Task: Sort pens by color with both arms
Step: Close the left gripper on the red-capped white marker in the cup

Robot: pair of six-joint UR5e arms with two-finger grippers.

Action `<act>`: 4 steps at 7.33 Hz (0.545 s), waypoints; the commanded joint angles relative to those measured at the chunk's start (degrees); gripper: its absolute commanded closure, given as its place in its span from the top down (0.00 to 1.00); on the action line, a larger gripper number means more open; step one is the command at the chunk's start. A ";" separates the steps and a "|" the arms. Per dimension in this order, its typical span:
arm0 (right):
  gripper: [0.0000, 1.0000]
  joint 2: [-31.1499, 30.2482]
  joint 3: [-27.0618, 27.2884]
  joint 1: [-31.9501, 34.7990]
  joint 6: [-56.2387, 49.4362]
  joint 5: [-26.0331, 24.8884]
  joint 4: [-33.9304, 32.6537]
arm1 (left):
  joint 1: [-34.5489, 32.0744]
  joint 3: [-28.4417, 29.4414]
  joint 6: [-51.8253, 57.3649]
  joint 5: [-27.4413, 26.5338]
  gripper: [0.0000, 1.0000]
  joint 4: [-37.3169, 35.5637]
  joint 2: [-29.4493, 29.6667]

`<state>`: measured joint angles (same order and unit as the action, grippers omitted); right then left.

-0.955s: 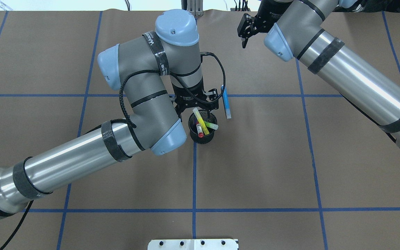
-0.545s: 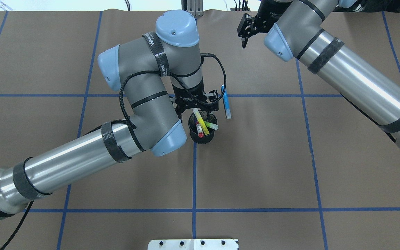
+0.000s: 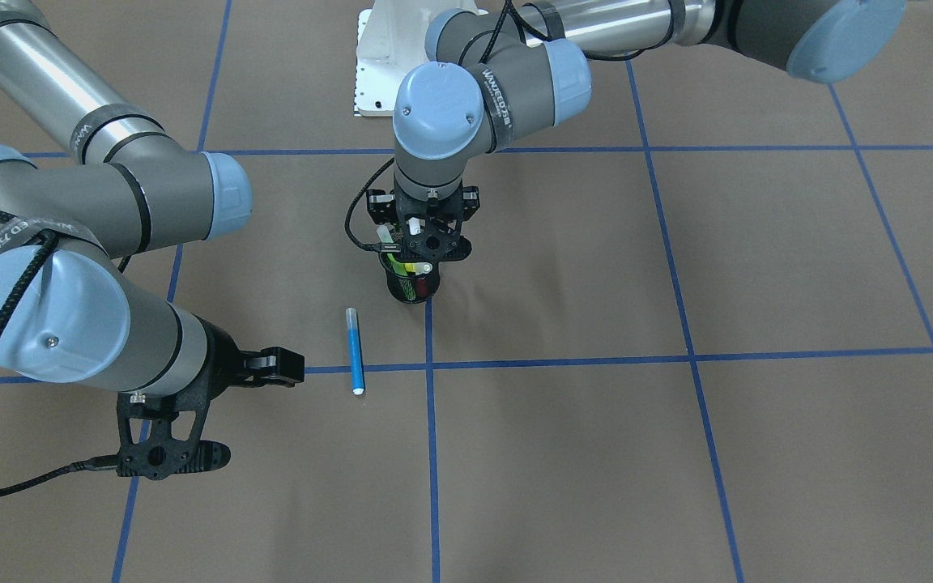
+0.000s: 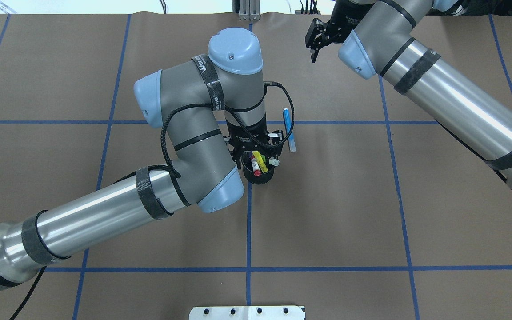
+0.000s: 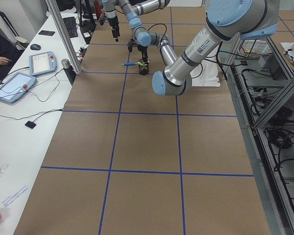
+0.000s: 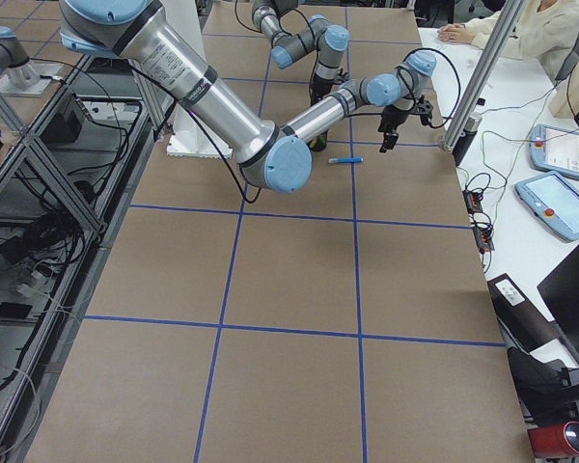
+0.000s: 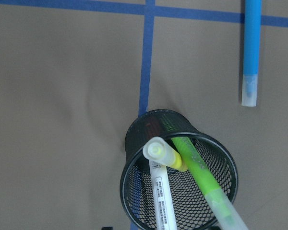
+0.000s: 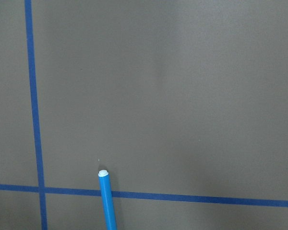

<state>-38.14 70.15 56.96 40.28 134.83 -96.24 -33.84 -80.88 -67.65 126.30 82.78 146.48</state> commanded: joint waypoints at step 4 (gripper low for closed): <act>0.99 0.09 -0.37 0.08 -0.11 0.08 0.00 | 0.70 0.11 0.33 0.00 0.46 -0.43 0.21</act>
<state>-38.07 69.84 56.96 40.18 134.90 -96.24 -33.24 -80.74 -67.35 126.30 82.33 146.59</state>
